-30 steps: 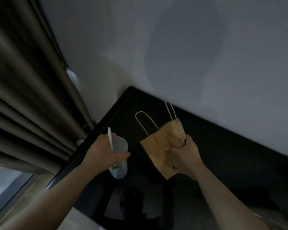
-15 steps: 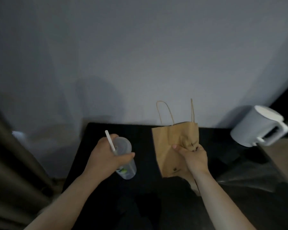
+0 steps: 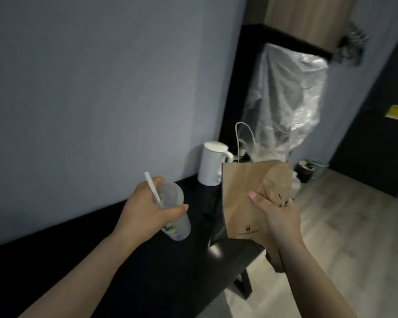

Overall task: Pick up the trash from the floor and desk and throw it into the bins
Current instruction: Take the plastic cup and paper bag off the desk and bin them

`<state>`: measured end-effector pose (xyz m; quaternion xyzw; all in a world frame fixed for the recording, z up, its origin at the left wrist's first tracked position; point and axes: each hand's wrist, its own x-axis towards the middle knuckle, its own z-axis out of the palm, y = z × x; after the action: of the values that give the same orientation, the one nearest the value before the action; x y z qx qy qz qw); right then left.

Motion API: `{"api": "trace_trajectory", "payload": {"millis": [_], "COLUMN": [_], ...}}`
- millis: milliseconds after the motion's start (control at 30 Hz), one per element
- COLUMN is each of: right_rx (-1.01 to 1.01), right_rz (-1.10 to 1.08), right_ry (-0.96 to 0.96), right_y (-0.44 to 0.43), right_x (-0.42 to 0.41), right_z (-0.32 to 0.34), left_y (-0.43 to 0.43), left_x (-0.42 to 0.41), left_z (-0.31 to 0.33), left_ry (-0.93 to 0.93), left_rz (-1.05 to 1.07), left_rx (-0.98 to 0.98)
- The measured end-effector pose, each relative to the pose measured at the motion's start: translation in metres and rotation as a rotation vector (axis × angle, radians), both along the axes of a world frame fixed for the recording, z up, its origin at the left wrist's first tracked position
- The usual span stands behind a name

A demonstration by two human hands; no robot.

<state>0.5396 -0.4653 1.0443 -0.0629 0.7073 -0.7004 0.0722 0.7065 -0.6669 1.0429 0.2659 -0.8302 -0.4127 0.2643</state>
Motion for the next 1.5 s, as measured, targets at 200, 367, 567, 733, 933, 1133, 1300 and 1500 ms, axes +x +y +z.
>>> {"api": "trace_trajectory", "payload": {"millis": [200,367,567,733,933,1133,1300,1500], "right_rx": [-0.007,-0.022,-0.044,-0.078,-0.037,-0.02,0.021,0.085], "right_rz": [-0.25,-0.373,-0.475,-0.549,-0.64,-0.697,-0.729,-0.768], "right_ry": [0.122,0.19,0.218,0.213,0.237,0.259,0.26,0.228], "right_y": [0.138,0.236,0.324,0.371,0.4,0.396,0.387,0.397], "right_x": [-0.036,-0.059,-0.085,-0.121,-0.193,-0.292,-0.376,-0.467], "right_z": [0.031,0.042,0.041,0.032,0.019,0.031,0.033,0.023], "left_y": [0.106,0.184,0.261,0.309,0.337,0.323,0.311,0.321], "left_x": [-0.093,-0.142,-0.202,-0.256,-0.347,-0.461,-0.554,-0.648], "left_z": [0.035,0.042,0.038,0.035,0.028,0.031,0.032,0.024], "left_ry": [0.065,0.081,0.099,0.107,0.147,0.172,0.157,0.137], "left_rz": [-0.259,-0.385,-0.497,-0.577,-0.648,-0.692,-0.708,-0.744], "left_rx": [-0.079,-0.089,-0.099,-0.055,-0.027,0.031,-0.005,0.019]}}
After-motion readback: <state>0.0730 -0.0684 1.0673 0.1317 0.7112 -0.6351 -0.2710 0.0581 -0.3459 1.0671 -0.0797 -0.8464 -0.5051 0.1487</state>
